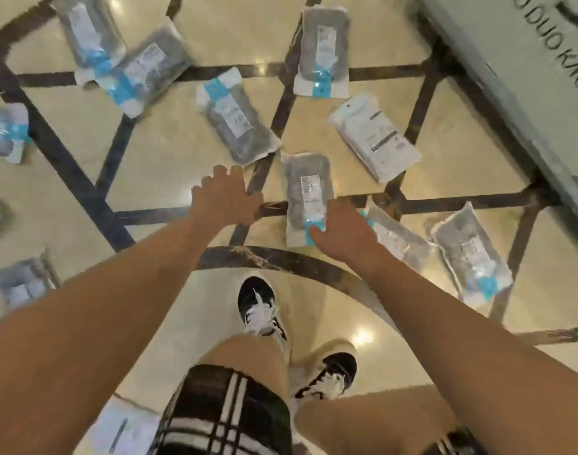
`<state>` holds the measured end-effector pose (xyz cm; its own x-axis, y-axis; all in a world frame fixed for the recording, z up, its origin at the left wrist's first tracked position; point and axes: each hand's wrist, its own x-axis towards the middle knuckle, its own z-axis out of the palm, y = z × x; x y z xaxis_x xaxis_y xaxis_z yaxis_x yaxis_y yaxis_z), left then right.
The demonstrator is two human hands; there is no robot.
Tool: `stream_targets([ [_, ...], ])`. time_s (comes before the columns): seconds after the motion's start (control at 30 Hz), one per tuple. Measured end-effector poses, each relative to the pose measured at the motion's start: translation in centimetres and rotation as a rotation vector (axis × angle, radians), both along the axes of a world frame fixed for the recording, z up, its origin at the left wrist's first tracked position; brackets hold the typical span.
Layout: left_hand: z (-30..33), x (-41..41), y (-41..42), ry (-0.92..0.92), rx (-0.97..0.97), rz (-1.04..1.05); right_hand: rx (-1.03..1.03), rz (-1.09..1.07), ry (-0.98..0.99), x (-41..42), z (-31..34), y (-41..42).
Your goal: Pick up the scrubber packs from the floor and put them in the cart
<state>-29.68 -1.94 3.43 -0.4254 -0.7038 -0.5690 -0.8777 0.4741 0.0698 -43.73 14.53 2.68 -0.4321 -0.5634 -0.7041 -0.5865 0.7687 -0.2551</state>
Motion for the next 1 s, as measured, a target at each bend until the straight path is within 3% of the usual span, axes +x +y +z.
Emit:
stream_targets([
  [0.17,-15.2,-3.0,-5.3,-0.002,-0.016,0.015,0.030,-0.067,0.025,-1.5,-16.7,-3.4],
  [0.37,-24.5,-4.5,-11.0,0.184,-0.139,-0.124,-0.083,-0.081,0.302,-1.1,-23.3,-7.1],
  [0.5,-25.0,-1.9,-10.2,0.282,-0.228,-0.117,-0.091,0.321,0.348,-4.7,-23.9,-8.2],
  [0.6,-24.6,0.4,-8.7,0.262,-0.192,-0.102,-0.276,0.745,0.269,-8.5,-23.4,-9.2],
  [0.67,-24.3,1.8,-7.3,0.248,-0.148,-0.062,-0.338,0.809,0.148,-9.8,-22.8,-9.9],
  [0.77,-24.1,3.4,-4.8,0.308,-0.014,0.110,-0.397,0.434,0.067,-9.2,-21.7,-10.7],
  [0.83,-24.2,3.6,-3.7,0.370,-0.012,0.207,-0.525,0.062,0.213,-8.2,-21.6,-10.5],
  [0.9,-24.6,3.3,-3.2,0.438,-0.076,0.358,-0.400,-0.304,0.315,-7.3,-21.9,-9.9],
  [0.97,-24.8,2.7,-3.3,0.479,-0.104,0.536,-0.181,-0.644,0.155,-6.1,-22.5,-9.0],
  [1.0,-24.7,2.3,-3.5,0.491,-0.087,0.613,-0.167,-0.747,0.072,-5.6,-23.0,-8.7],
])
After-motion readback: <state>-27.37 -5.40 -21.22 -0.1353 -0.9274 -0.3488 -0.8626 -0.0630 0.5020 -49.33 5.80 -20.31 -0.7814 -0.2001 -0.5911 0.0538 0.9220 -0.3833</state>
